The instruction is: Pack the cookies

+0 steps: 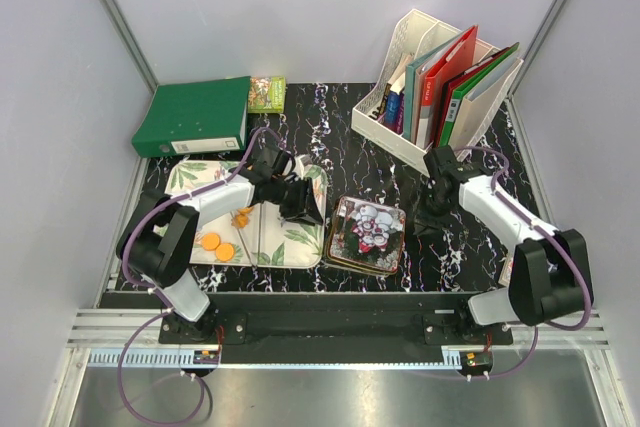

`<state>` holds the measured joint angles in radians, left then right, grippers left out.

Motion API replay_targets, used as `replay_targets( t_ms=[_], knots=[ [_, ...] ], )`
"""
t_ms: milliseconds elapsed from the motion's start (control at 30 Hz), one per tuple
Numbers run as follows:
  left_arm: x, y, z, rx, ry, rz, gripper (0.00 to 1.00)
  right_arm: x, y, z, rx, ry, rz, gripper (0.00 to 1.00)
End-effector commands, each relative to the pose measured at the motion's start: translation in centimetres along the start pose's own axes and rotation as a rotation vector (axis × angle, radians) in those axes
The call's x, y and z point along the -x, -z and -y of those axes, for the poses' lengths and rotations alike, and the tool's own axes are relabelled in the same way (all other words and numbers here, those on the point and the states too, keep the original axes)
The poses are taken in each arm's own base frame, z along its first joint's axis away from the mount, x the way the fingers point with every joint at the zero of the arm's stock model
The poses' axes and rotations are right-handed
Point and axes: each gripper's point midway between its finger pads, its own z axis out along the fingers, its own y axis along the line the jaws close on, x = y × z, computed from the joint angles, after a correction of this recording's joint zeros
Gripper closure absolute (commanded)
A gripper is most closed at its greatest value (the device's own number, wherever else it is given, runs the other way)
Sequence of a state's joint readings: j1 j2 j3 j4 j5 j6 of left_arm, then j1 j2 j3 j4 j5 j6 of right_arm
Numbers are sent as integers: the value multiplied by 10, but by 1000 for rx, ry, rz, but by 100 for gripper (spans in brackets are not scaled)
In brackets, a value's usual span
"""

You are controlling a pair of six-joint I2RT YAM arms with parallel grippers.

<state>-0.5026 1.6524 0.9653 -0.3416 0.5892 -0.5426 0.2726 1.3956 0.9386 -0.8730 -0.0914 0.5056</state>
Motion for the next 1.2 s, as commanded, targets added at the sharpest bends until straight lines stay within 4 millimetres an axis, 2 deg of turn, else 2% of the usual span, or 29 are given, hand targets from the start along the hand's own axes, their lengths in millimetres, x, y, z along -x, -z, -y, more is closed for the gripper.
replay_targets(
  t_ms=[0, 300, 867, 1167],
  knots=[
    [5, -2, 2, -11, -25, 27, 66, -1, -11, -5, 27, 15, -20, 100],
    [0, -5, 1, -4, -27, 12, 66, -4, -27, -19, 85, 5, -76, 100],
    [-10, -11, 5, 1, -42, -11, 66, -5, -24, -43, 179, 13, -92, 100],
    [-10, -9, 1, 20, -41, 8, 67, -4, -25, -47, 186, 24, -91, 100]
  ],
)
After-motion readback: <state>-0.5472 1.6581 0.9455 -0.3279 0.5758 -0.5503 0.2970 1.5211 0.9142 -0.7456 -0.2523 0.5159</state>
